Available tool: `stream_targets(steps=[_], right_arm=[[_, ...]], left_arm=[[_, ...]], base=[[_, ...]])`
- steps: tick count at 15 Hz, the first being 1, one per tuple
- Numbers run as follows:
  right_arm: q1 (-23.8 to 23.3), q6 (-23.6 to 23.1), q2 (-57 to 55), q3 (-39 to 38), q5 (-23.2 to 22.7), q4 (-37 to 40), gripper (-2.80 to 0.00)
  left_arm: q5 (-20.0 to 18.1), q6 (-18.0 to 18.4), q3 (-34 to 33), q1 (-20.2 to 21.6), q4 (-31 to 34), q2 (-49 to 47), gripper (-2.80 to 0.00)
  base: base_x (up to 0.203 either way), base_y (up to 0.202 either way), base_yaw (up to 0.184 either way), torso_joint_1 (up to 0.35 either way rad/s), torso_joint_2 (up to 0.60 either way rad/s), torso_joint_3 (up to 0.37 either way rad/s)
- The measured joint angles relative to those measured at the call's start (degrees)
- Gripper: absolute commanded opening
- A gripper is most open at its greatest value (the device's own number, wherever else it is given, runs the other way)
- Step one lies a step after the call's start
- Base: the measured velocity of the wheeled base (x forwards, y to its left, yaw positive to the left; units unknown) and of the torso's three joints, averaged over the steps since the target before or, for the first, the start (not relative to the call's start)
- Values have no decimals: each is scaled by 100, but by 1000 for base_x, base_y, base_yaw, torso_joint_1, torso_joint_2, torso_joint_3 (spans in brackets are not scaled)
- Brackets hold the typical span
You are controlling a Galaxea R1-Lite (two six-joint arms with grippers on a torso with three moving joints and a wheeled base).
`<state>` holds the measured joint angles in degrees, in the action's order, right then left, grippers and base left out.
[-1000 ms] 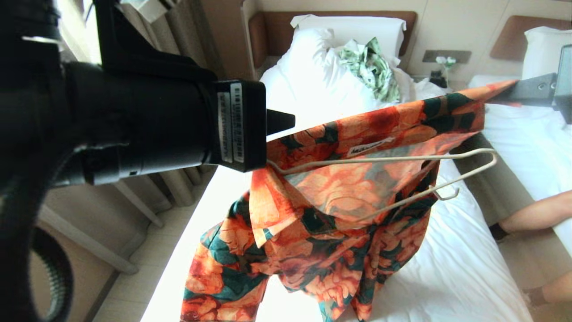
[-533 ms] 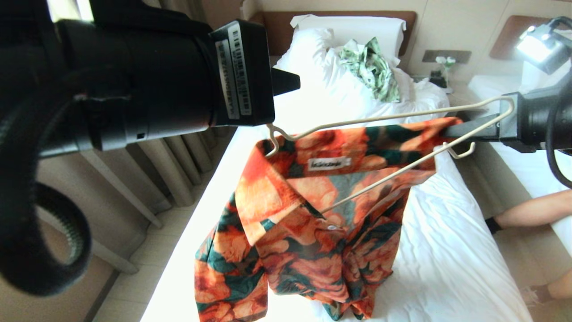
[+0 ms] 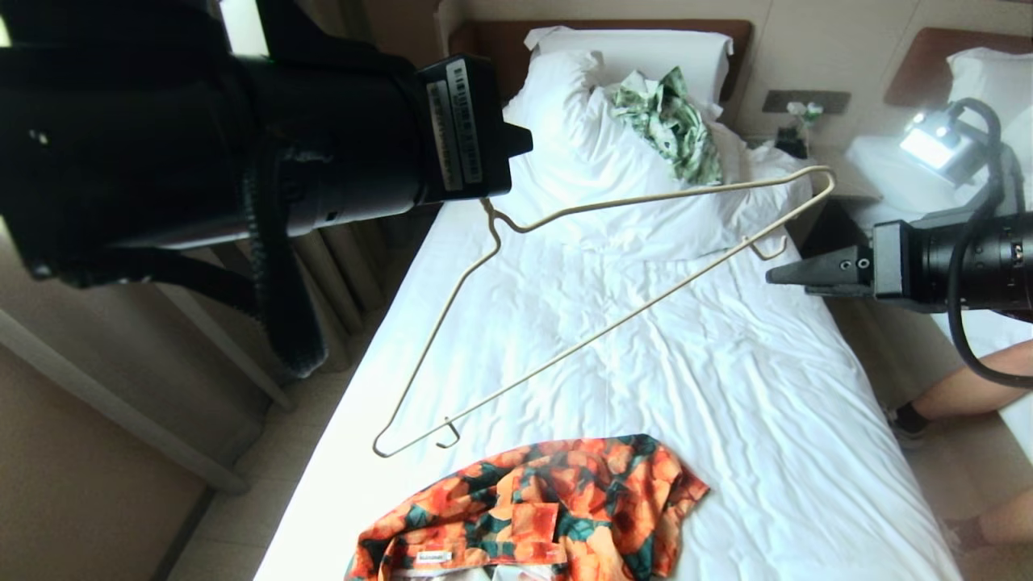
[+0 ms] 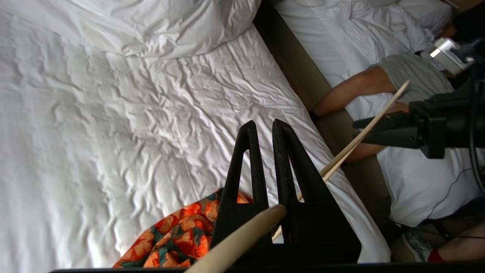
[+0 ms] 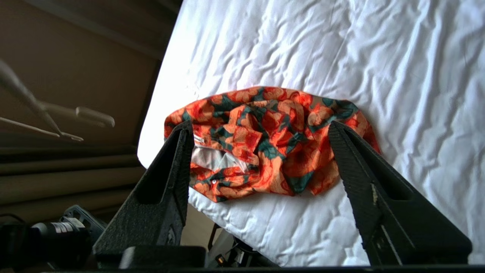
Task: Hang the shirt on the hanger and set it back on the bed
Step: Take the clothes hanger out of the clothes, then place the hanger on the bed
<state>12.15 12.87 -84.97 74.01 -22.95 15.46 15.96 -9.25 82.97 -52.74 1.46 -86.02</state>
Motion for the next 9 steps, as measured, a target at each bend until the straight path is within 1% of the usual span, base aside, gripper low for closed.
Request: stream_targets(steps=[1,3,6,8,9], right_arm=[[-9,-49,67,-172,0,0,-280],[-35,-115,228,-557,-6,-22,-280],[-233,-220,527,-1021,-13,16,-280],[-450,-441,771,-1392,0,88,-280],[-584,-626,900,-1628,0,152,-280]], left_arm=[[0,2,5,34,-39,-53,-280],[-6,-15,-6,140,-73,-159,-280],[-49,-88,-102,346,-44,-340,-280],[-63,-94,-353,496,-33,-486,-280],[-70,-115,-561,552,-52,-557,-280]], base=[[0,0,0,0,0,0],[0,0,0,0,0,0],[0,0,0,0,0,0],[0,0,0,0,0,0],[0,0,0,0,0,0]])
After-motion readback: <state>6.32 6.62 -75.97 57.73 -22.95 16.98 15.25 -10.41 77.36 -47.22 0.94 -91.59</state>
